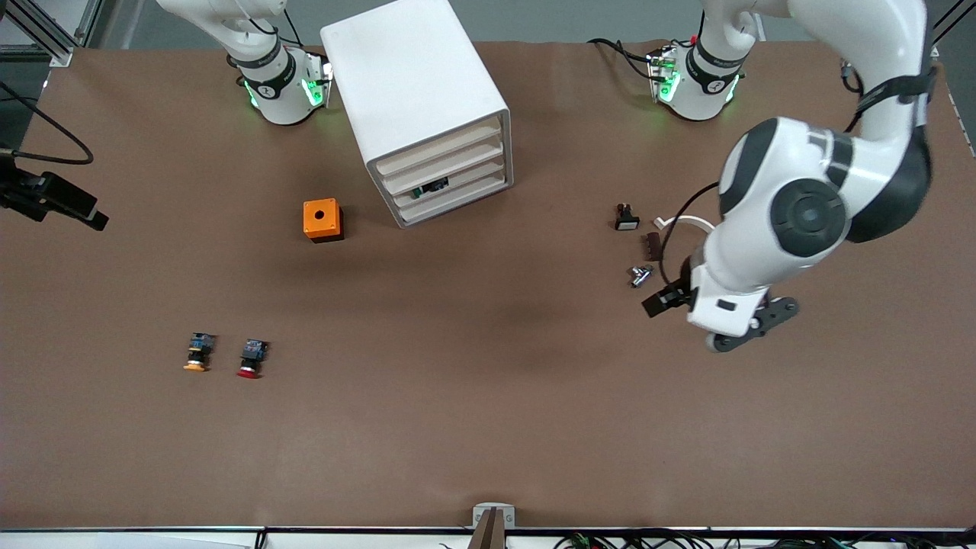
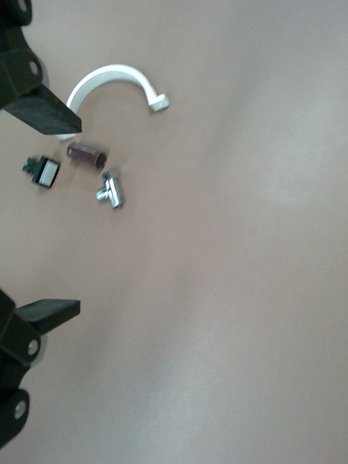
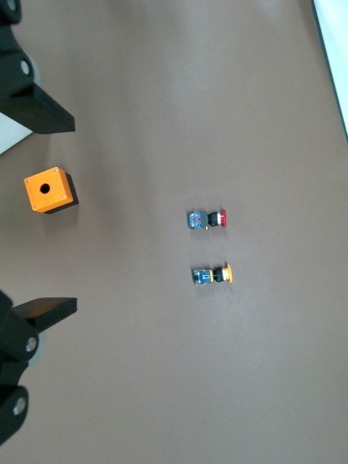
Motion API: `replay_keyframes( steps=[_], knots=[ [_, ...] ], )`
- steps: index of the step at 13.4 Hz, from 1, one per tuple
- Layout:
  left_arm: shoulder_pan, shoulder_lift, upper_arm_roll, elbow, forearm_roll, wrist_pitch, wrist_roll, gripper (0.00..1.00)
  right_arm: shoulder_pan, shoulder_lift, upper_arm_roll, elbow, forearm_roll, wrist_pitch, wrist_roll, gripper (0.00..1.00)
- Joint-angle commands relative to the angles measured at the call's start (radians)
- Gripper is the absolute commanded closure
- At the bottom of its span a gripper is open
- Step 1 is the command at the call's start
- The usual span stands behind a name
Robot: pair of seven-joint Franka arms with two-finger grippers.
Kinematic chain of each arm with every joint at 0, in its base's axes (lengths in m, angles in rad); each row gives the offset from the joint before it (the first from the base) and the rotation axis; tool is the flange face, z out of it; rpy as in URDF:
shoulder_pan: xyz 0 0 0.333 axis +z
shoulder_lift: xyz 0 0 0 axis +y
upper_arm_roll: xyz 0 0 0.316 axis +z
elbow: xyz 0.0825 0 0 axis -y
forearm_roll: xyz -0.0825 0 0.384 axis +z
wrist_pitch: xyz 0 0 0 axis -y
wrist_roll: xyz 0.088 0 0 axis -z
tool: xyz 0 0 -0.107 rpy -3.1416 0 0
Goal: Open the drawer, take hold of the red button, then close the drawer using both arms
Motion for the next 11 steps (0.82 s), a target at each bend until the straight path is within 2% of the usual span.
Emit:
replay_keyframes(
  steps=[1,6,11],
  knots=[
    [0.046,-0.076,-0.007,-0.025,0.029,-0.029,0.096,0.00,0.001,-0.090,0.006,-0.128,-0.024,0.061,-0.011,0.00],
    [0.106,-0.156,-0.007,-0.025,0.031,-0.080,0.228,0.00,0.000,-0.032,0.007,-0.025,-0.039,0.053,-0.029,0.00],
    [0.150,-0.225,-0.007,-0.030,0.031,-0.124,0.355,0.00,0.004,-0.035,0.007,-0.032,-0.042,0.014,-0.020,0.00]
  ],
)
